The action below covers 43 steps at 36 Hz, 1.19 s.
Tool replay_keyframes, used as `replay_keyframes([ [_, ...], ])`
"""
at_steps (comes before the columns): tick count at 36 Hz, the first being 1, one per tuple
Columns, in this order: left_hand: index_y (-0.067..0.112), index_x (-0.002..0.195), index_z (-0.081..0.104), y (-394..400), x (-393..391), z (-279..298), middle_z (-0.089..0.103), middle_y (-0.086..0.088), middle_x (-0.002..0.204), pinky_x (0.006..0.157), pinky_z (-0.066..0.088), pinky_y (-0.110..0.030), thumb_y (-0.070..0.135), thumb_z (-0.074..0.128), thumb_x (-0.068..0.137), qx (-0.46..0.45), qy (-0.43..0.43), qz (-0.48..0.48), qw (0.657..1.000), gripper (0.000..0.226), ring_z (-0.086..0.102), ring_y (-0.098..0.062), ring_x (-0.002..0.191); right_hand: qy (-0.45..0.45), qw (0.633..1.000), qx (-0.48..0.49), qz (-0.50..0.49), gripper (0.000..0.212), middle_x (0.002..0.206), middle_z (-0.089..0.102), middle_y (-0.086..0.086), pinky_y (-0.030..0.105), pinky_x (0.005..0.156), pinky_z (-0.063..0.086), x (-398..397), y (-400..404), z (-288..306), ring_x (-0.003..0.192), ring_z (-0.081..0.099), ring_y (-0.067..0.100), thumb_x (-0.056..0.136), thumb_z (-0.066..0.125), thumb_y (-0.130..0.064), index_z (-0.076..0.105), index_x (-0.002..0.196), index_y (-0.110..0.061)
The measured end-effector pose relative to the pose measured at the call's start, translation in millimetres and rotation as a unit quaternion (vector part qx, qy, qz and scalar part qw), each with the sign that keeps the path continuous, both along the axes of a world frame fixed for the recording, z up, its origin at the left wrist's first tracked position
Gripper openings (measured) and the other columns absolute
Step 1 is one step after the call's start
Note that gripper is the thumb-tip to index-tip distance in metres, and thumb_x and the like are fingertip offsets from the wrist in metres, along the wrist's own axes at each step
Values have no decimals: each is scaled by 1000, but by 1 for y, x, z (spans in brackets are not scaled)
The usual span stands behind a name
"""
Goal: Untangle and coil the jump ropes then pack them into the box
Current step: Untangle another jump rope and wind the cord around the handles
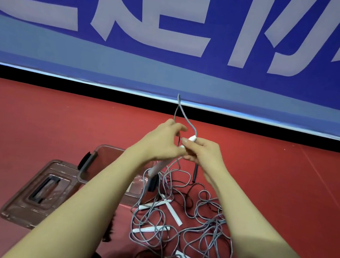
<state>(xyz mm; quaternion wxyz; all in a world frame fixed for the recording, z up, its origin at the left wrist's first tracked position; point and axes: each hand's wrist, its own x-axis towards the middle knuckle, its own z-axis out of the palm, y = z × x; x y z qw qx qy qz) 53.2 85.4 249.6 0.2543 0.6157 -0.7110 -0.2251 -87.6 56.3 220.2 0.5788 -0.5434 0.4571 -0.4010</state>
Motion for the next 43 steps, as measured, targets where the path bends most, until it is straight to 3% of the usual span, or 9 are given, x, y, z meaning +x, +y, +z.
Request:
replay_keyframes([
  [6,10,116,50,0,-3,-15,38,-1,100,76,45,-36,28,65,77,-17,-134,-8,991,45,44,-24,99,-26,999,23,-15,10,66,65,4,15,54,46,0,0,5,57,58,7,88,65,-15,70,81,-9],
  [12,7,117,47,0,-7,-23,43,-9,105,63,34,-36,9,43,90,-48,-217,-2,975,27,47,-29,95,19,999,17,-41,24,57,63,0,17,50,35,0,3,13,47,55,3,88,65,-25,68,71,-9],
  [15,11,127,44,1,-7,-22,43,-8,109,61,35,-37,5,43,90,-66,-245,-10,967,38,47,-28,95,144,977,-31,-153,54,40,49,-1,25,50,37,-4,1,15,44,47,16,88,61,-45,56,49,-9],
  [18,15,140,35,1,-5,-21,42,-7,115,60,34,-36,4,43,90,-84,-251,-16,964,51,47,-28,96,246,936,-119,-221,52,57,50,3,35,63,33,-9,-1,13,67,46,27,89,56,-51,49,56,-11],
  [23,24,151,11,6,-5,-16,46,-6,114,65,44,-43,-1,42,87,-121,-169,-45,977,76,48,-28,92,116,981,-93,-123,25,108,57,-3,30,95,33,-9,-5,7,109,46,16,98,44,-40,60,94,-21],
  [27,29,151,4,7,-7,-11,53,-5,123,72,48,-45,-1,44,83,-90,-92,-57,990,84,53,-28,92,5,999,-27,-22,41,110,68,4,40,110,29,-7,-5,4,112,59,18,101,31,-33,68,89,-21],
  [33,22,150,7,6,-4,-13,53,-3,115,69,47,-42,-3,45,80,-87,-71,-59,992,83,52,-30,82,-13,1000,-8,-9,46,53,63,-6,34,78,43,-7,-3,12,65,56,20,102,29,-32,60,74,-12],
  [40,9,133,32,5,-7,-18,47,-4,105,79,44,-36,-1,50,84,-69,17,-17,997,54,53,-27,94,-106,993,36,-49,40,46,42,-6,27,53,30,-4,-2,18,49,34,12,96,48,-33,50,60,-15],
  [43,8,101,47,5,-8,-18,53,-7,97,71,41,-37,2,51,84,-73,42,8,996,19,52,-29,86,-155,987,26,-46,35,50,40,-7,21,46,28,-5,-1,25,48,32,9,93,56,-30,55,62,-13],
])
